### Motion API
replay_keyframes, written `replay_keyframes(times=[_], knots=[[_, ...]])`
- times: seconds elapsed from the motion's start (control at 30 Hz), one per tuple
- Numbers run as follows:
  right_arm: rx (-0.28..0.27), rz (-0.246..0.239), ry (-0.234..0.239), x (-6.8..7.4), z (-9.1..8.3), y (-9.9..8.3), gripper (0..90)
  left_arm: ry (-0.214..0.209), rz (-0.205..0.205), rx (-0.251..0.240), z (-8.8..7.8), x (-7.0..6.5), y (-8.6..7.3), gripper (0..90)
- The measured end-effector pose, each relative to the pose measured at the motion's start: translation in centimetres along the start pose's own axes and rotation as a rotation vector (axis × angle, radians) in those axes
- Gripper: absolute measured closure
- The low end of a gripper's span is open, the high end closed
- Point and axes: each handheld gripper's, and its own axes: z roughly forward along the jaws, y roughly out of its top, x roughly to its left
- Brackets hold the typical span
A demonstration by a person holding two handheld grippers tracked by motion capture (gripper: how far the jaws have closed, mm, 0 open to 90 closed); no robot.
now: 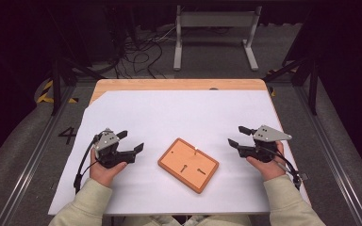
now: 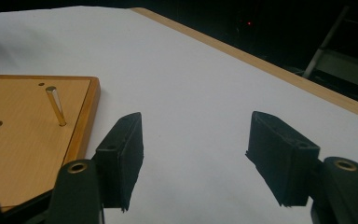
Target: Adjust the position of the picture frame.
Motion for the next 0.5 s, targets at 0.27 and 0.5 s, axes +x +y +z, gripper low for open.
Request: replay_keyframes(times=[0.27,0.5], knots=[[-0.008,-0.001,0.000,0.01,-0.15,0.15,36.5,0.000,0.003,-0.006,-0.15,0.01,0.09,19.3],[-0.011,-0.002,0.001,-0.04,-0.22,0.25,36.2,-0.001,0.002,-0.010,-0.23,-0.03,0.09,19.3]])
